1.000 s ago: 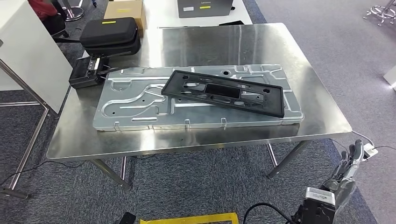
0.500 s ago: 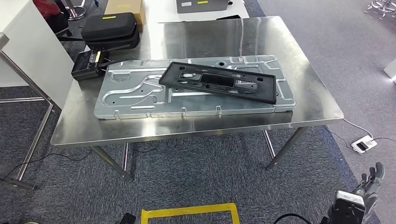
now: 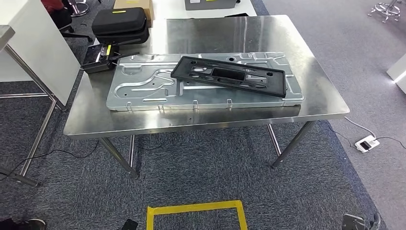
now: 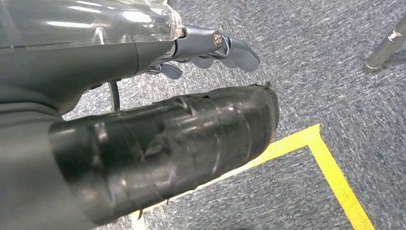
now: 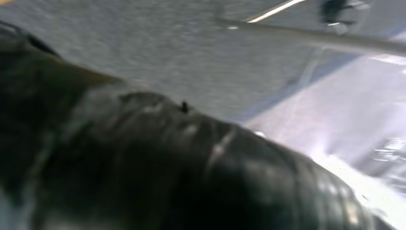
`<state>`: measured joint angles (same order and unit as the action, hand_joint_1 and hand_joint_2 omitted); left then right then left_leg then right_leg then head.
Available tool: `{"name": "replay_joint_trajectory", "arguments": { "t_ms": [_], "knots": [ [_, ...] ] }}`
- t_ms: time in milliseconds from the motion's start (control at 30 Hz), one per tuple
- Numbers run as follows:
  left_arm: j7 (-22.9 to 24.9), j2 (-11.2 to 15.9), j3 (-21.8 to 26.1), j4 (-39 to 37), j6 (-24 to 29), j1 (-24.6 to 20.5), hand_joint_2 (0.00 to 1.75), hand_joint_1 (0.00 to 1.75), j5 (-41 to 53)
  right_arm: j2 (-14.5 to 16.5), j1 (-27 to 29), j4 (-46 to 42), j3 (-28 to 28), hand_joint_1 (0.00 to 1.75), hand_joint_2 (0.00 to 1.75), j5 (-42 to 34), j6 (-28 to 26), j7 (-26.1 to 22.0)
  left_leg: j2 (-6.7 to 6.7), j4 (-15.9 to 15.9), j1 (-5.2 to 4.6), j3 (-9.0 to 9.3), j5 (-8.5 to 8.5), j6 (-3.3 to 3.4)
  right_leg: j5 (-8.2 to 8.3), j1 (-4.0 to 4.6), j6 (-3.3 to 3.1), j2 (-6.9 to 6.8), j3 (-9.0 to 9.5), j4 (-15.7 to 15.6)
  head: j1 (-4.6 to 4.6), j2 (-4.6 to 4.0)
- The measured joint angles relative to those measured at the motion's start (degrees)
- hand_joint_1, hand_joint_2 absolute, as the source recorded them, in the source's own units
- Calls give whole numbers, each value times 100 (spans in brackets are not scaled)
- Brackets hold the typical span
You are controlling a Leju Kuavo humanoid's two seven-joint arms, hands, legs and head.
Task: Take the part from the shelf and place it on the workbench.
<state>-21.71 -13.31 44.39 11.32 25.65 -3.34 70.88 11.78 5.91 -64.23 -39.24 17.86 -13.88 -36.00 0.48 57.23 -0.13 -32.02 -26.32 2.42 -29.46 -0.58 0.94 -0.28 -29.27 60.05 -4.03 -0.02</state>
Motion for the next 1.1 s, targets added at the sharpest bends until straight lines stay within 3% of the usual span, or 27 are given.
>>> {"name": "replay_joint_trajectory", "arguments": {
  "t_ms": [67,167,233,300,333,367,400,467,533,633,700,800,833,867,900,1000,1067,1100],
  "knots": [
    [1,-2,2,0,-6,-4,0,0,8,-26,-141,496,-336,0,0,15,136,-43,14,13,-5,-18,35,-56,-50,38,-40,0,143,-290,1,0],
    [1,-3,4,0,-10,-1,0,0,11,-64,-264,1154,-793,0,0,14,323,-79,10,80,-2,-60,-7,-156,18,10,-116,-1,108,-347,2,0],
    [1,-2,5,0,-11,0,0,0,2,-88,-342,1534,-1020,0,0,18,383,-96,0,507,12,-240,-334,-217,71,-17,-178,-2,72,-367,4,1],
    [1,-2,8,0,-11,1,0,0,-4,-125,-408,1872,-1212,0,0,20,427,-101,-3,1255,32,-533,-733,-252,95,-13,-203,13,2,-338,6,1],
    [2,-2,10,0,-10,4,0,0,-4,-141,-436,2036,-1312,0,0,20,440,-98,-3,1520,38,-623,-812,-261,100,-13,-205,26,-31,-315,6,0],
    [4,-2,12,0,-10,6,0,0,-3,-157,-465,2199,-1424,0,0,21,440,-88,-4,1586,44,-619,-774,-267,102,-13,-205,43,-57,-288,6,0],
    [7,-1,16,0,-10,7,0,0,-3,-172,-495,2369,-1542,0,0,27,423,-69,-8,1434,50,-509,-639,-266,101,-14,-202,66,-77,-261,6,1],
    [13,2,28,0,-11,7,0,0,-1,-190,-565,2680,-1754,0,0,67,345,7,-90,726,64,-87,-322,-248,93,-14,-184,125,-107,-211,5,1],
    [16,3,42,0,-12,7,0,0,0,-213,-639,2962,-1921,0,0,124,250,93,-209,212,64,193,-214,-221,97,-9,-134,193,-148,-164,5,0],
    [19,-3,52,0,-14,5,0,0,1,-254,-691,3275,-2075,0,0,169,181,129,-183,78,73,214,-227,-159,126,-7,-38,279,-200,-142,5,1],
    [19,-11,61,0,-14,-1,0,0,1,-272,-704,3413,-2133,0,0,180,165,129,-109,24,93,207,-184,-78,-18,-10,17,219,-298,57,1,1],
    [19,-15,83,0,-14,9,0,0,1,-309,-743,3549,-2173,0,0,184,159,129,19,10,77,170,-156,-13,-539,-23,84,100,-768,1052,-1,1],
    [19,-15,87,0,-14,13,0,0,1,-317,-748,3585,-2178,0,0,184,159,130,62,16,72,160,-154,-10,-621,-25,100,93,-894,1327,-2,0],
    [19,-15,90,0,-15,13,0,0,1,-322,-748,3619,-2183,0,0,185,158,135,101,24,69,154,-156,-10,-591,-26,107,87,-929,1414,-2,0],
    [19,-15,92,0,-15,11,0,0,1,-328,-749,3652,-2189,0,0,187,154,156,139,34,68,154,-160,-13,-451,-26,105,71,-848,1268,-2,0],
    [12,-17,98,0,-21,2,0,0,1,-351,-786,3759,-2252,0,0,198,86,352,239,71,51,165,-192,-52,50,9,41,-130,-306,178,-2,1],
    [8,-20,111,0,-26,1,0,0,1,-363,-818,3869,-2316,0,0,241,-68,565,299,87,28,163,-204,-100,94,60,-21,-218,-195,-119,1,2],
    [8,-22,120,0,-28,0,0,0,3,-367,-822,3940,-2355,0,0,267,-165,689,330,85,21,167,-203,-128,102,77,-50,-190,-208,-132,2,1]
  ]
}}
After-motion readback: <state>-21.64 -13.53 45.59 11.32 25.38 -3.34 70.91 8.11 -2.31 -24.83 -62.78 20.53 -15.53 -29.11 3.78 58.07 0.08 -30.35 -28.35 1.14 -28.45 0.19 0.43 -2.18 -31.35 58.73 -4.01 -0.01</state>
